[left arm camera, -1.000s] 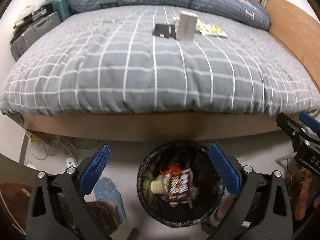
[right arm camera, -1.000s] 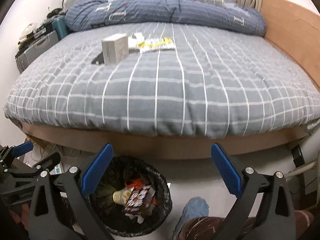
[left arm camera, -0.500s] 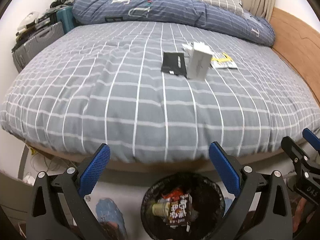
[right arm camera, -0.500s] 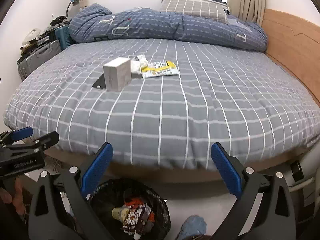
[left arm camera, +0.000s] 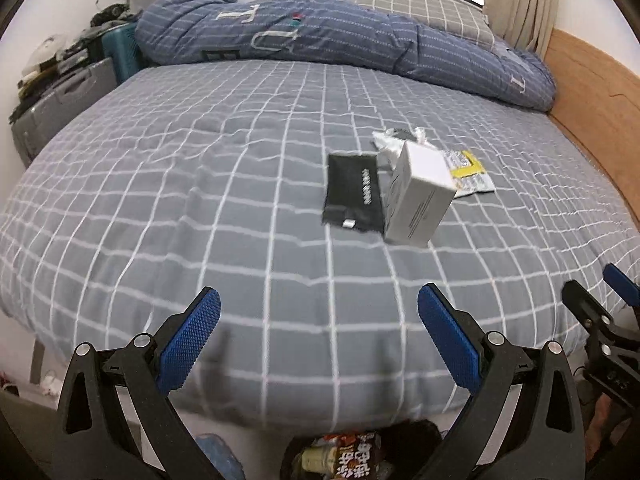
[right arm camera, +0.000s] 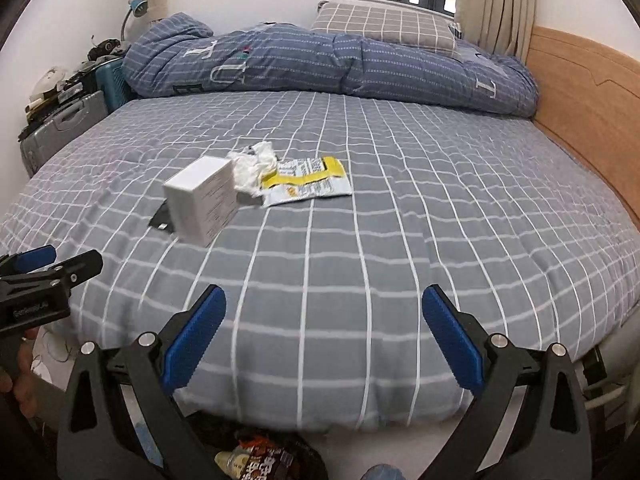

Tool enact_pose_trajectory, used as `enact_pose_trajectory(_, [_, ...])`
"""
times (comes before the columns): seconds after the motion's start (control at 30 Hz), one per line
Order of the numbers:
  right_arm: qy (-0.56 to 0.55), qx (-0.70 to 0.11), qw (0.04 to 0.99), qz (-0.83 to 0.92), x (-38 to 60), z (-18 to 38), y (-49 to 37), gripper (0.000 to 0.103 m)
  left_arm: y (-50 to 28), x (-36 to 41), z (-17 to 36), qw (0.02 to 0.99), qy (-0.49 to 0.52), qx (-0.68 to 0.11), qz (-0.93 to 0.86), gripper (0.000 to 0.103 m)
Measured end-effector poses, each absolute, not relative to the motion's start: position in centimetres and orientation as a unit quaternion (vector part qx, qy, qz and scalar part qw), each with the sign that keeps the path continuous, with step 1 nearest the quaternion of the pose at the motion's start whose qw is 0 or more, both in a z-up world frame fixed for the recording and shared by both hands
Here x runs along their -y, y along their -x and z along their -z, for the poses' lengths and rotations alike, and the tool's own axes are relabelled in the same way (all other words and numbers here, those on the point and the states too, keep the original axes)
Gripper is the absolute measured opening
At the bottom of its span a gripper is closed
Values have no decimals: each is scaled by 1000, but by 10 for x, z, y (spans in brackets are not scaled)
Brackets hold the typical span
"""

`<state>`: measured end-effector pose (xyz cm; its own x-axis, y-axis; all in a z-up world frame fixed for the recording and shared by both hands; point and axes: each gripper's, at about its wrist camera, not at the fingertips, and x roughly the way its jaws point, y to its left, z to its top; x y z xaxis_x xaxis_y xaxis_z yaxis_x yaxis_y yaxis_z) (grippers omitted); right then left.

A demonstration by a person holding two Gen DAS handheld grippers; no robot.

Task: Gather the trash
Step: 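Raise both open tools back toward the white box and wrapper on the bed, then grasp the white small box with the left tool while the right tool grasps the yellow wrapper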

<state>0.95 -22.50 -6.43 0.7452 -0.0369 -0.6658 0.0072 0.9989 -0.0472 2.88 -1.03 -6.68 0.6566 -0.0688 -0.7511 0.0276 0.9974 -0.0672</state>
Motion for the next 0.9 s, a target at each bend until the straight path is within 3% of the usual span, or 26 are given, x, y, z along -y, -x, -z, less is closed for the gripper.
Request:
enact_pose_trajectory(0.53, [30,-375,926,38,260,76,-114,95,-101,67,75,911,6,-407,71,94])
enact_pose_trajectory(0.73, [27,-380,924,40,264,81,-133,95,-124,82,85,904,-5,-420,83,75])
enact_pose_trajectory(0.9, [26,-380,924,38,263,81,-146,94,-136,92,91,896,-12,-434,98,40])
